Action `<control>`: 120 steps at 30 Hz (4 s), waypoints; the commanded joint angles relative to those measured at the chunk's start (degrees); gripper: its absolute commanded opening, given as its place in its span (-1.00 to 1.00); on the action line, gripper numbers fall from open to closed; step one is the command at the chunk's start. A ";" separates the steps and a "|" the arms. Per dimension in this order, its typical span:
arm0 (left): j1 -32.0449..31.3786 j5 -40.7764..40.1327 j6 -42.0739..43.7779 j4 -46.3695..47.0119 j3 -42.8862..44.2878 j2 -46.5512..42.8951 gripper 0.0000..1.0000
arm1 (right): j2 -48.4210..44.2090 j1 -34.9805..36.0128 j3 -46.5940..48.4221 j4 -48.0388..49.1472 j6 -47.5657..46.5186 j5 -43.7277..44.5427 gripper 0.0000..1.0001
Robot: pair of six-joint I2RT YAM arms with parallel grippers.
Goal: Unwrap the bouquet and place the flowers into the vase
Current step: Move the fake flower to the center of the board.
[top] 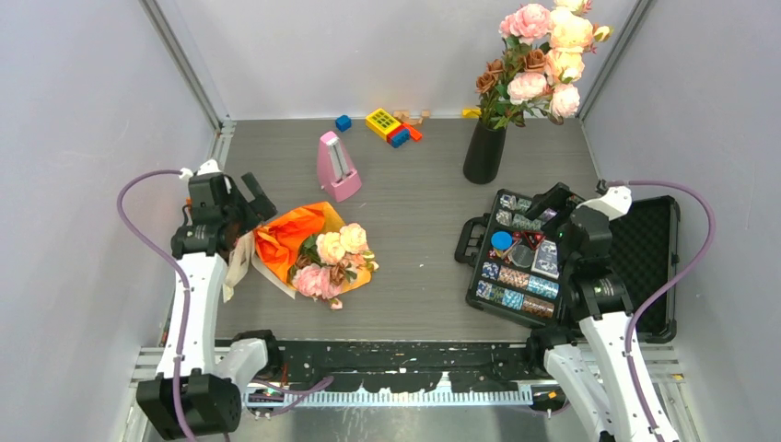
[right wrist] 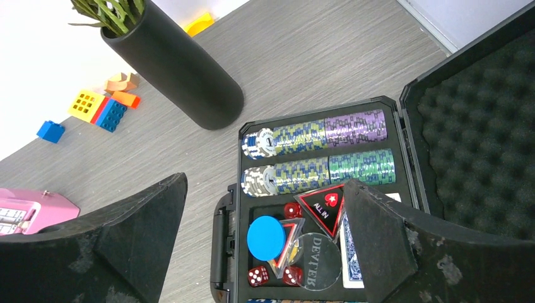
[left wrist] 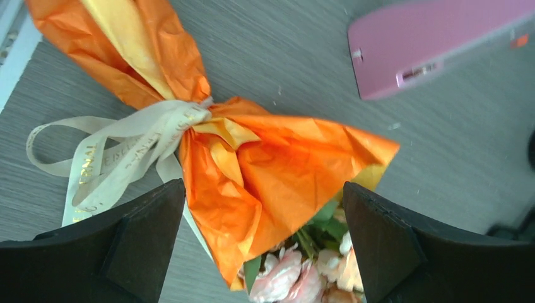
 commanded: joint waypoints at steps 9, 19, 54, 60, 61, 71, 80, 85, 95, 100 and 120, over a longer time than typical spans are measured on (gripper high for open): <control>16.00 -0.29 -11.52 11.91 -4.17 7.50 0.97 | -1.88 -0.16 0.38 -0.02 0.31 -1.32 1.00; 18.66 4.10 -14.15 16.62 -3.04 26.00 0.98 | -3.04 -0.21 0.87 -0.50 0.14 -4.88 1.00; 6.33 16.03 -16.29 29.12 -7.59 35.90 -1.00 | 0.42 -0.16 1.39 0.54 0.05 -6.82 0.95; -1.51 15.90 -19.55 36.81 -6.99 38.31 -1.00 | 1.20 -0.16 2.01 0.22 0.09 -7.05 0.95; -2.84 16.07 -19.61 38.33 -6.82 38.84 -1.00 | 1.67 -0.16 2.18 0.14 0.12 -7.21 0.95; -9.85 23.13 -17.86 52.77 -6.39 47.42 -1.00 | 3.36 -0.20 2.42 0.22 0.73 -10.26 0.94; -11.61 21.96 -16.77 57.64 -4.84 51.13 -1.00 | 3.95 -0.16 2.75 -0.32 0.83 -13.71 0.94; -11.61 20.73 -14.03 53.02 -4.08 49.52 -0.50 | 4.73 -0.20 2.81 -0.38 0.55 -18.12 0.95; -11.47 9.56 -7.99 34.29 -3.36 32.04 0.53 | 9.65 0.16 4.58 0.87 -0.33 -34.12 0.96; -11.43 4.28 -5.00 23.17 -3.67 22.54 0.70 | 13.30 3.84 5.97 0.73 -0.31 -37.30 0.99; 1.77 17.72 -10.07 18.64 -27.27 -2.36 0.99 | 39.23 31.41 8.86 17.46 4.86 -30.25 0.77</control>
